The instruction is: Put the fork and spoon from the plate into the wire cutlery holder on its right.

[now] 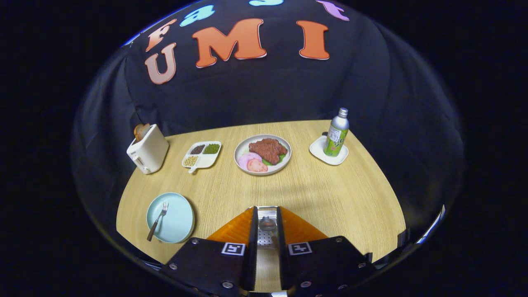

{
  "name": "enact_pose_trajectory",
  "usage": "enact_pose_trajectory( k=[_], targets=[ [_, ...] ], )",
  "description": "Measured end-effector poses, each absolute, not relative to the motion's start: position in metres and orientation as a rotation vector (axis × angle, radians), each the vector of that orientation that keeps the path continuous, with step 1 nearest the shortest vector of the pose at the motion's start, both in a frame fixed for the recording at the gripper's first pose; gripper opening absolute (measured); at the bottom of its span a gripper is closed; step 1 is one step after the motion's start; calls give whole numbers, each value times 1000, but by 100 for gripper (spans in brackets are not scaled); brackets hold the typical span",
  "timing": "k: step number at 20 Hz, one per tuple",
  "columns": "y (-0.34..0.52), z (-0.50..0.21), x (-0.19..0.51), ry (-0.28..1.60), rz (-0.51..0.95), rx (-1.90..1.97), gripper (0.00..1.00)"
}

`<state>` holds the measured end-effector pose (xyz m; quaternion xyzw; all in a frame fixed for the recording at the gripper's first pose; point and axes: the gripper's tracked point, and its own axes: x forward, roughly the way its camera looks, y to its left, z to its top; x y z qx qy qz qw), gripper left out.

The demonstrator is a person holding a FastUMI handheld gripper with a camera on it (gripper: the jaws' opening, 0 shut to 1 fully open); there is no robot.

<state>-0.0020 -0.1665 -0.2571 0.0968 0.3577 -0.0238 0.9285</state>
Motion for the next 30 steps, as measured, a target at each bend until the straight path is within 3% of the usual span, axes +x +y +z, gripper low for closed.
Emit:
enact_pose_trajectory(
  k=[8, 10, 14, 19, 30],
  targets=[
    [-131, -176, 26, 381, 54, 112, 80],
    [-116, -159, 30, 310, 61, 93, 87],
    [-68, -125, 39, 162, 81, 72, 93],
    [0, -126, 49, 179, 108, 85, 95],
    [130, -216, 57, 494, 227, 109, 97]
  ],
)
